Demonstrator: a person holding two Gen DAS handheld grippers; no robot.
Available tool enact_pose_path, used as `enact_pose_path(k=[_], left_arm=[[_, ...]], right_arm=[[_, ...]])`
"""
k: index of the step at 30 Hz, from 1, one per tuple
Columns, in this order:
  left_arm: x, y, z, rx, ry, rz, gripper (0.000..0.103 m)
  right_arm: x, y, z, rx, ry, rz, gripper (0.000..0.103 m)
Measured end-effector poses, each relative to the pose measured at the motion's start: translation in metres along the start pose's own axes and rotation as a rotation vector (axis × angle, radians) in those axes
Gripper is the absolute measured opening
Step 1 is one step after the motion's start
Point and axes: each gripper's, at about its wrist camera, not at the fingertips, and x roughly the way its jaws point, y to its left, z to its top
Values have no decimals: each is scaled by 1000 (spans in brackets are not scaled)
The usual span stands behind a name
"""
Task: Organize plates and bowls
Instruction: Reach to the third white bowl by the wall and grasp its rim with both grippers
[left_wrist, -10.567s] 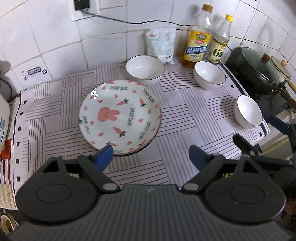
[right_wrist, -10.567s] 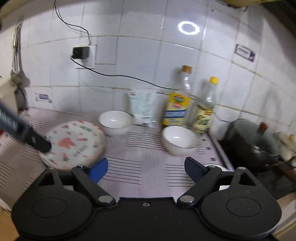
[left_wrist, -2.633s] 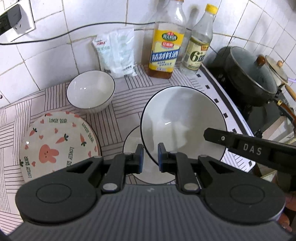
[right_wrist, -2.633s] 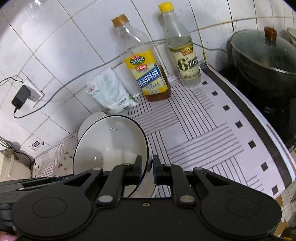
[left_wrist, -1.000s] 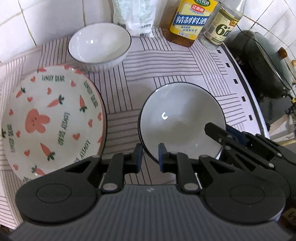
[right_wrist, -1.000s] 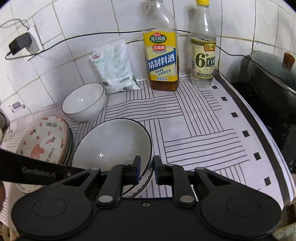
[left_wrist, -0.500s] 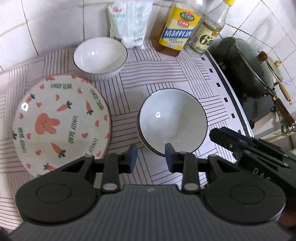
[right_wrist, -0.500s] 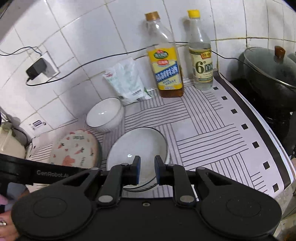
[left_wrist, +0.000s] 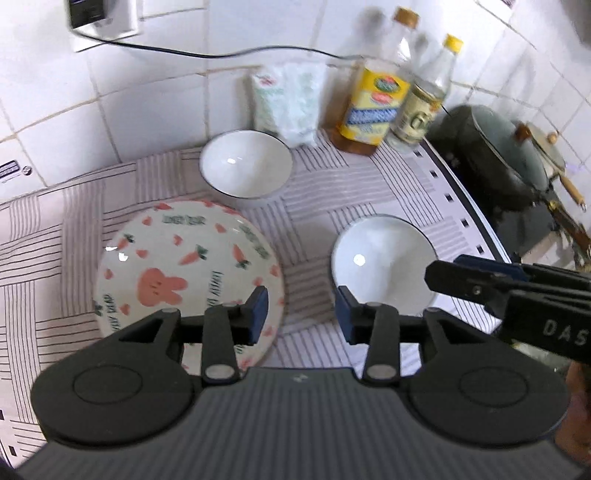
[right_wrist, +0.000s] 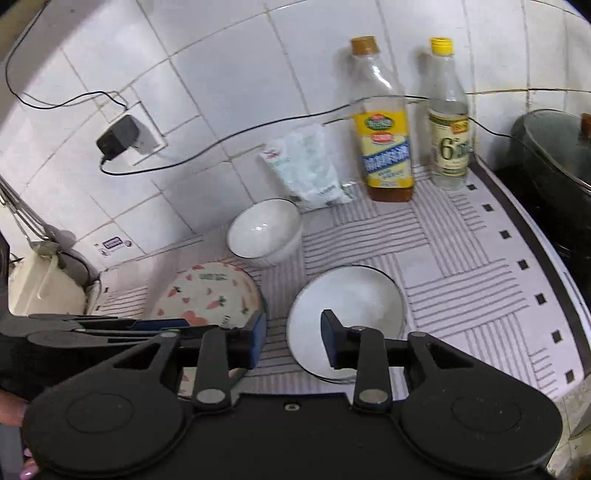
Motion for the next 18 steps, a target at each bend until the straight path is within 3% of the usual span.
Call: enact_pose_path(k=[6, 11, 16, 18], left_arm=[[7, 42, 8, -37, -89, 5, 41], [36, 74, 22, -59, -189, 19, 41], [69, 87, 42, -65, -171, 9, 43], [80, 89, 49, -53, -164, 17, 43]], right_arm=[[29, 12, 17, -10, -13, 38, 49], [66, 11, 31, 44, -20, 52, 51], [105, 3, 40, 99, -2, 55, 52], [119, 3, 43, 110, 0, 49, 59]])
